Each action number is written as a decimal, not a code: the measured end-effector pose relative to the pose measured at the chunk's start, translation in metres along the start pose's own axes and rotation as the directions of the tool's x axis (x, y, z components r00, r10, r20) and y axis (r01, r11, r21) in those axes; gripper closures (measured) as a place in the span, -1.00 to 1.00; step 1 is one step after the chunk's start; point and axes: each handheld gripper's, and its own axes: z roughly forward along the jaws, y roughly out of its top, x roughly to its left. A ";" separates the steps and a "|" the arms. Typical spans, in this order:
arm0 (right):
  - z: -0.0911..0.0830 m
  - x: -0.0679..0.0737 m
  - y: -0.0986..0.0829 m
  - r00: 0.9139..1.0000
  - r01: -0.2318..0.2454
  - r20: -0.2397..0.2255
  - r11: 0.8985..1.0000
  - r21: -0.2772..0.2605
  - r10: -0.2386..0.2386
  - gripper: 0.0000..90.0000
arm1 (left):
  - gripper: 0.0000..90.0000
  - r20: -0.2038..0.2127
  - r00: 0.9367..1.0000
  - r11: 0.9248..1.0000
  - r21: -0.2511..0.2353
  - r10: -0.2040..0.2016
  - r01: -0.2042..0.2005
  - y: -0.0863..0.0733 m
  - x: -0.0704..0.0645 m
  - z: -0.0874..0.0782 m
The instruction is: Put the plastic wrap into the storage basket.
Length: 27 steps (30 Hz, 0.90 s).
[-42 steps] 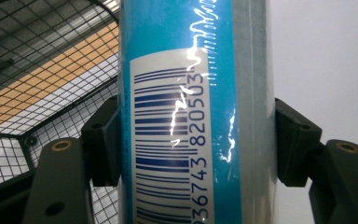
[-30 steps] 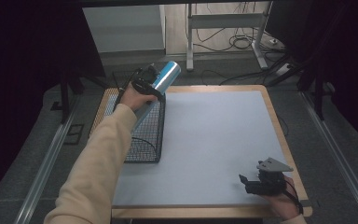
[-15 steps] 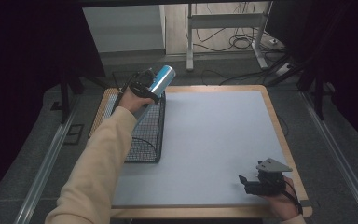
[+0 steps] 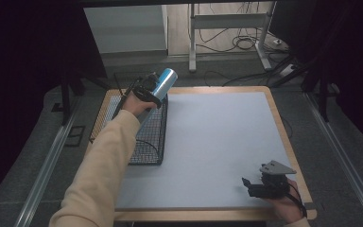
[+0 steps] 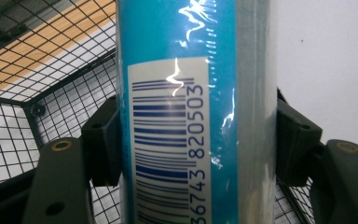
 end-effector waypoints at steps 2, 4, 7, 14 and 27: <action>0.000 0.000 0.000 1.000 0.001 0.000 1.000 0.000 -0.001 -0.76 | -0.30 0.001 1.000 1.000 0.006 -0.001 0.001 -0.001 0.000 0.003; 0.000 0.000 0.000 1.000 0.001 0.000 1.000 0.000 -0.001 -0.76 | -0.30 0.003 1.000 1.000 0.013 -0.002 0.002 -0.002 0.001 0.005; -0.001 0.000 0.000 1.000 0.001 0.001 1.000 0.002 -0.001 -0.76 | -0.30 -0.006 1.000 1.000 0.021 0.001 -0.001 -0.002 0.001 0.009; -0.001 0.000 0.001 1.000 0.003 0.001 1.000 -0.002 -0.003 -0.76 | -0.30 -0.048 0.999 0.998 0.056 0.017 -0.014 -0.001 0.000 0.017; -0.003 0.001 0.001 1.000 0.003 0.001 1.000 -0.005 -0.003 -0.76 | -0.46 -0.049 0.999 0.999 0.034 0.000 0.002 0.002 -0.002 0.012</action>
